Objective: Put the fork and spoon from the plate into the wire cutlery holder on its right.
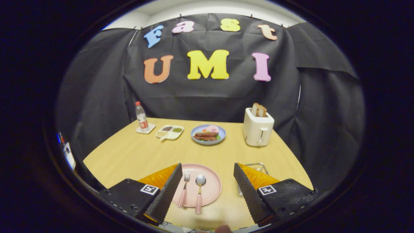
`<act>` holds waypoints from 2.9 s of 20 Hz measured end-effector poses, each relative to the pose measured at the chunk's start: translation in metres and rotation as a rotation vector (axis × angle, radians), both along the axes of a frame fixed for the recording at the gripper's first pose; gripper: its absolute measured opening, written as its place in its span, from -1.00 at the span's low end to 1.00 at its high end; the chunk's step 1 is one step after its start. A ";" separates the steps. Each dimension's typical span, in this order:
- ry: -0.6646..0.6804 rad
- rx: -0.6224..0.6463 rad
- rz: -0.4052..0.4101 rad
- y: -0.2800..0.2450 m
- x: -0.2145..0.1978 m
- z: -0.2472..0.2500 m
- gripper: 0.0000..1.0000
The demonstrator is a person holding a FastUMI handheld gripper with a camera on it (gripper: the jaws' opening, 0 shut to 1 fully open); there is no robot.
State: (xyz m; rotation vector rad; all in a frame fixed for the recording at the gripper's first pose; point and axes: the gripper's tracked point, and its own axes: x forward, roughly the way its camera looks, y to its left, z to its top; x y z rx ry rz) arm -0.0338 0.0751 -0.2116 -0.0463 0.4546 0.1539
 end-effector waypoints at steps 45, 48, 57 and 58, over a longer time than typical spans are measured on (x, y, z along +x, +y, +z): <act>0.841 -0.087 -0.063 -0.101 0.023 0.037 -0.88; 0.957 -0.130 -0.074 -0.127 0.015 0.031 -0.89; 1.224 -0.096 -0.124 -0.142 0.014 -0.012 -0.89; 1.236 -0.091 -0.135 -0.142 0.016 -0.015 -0.88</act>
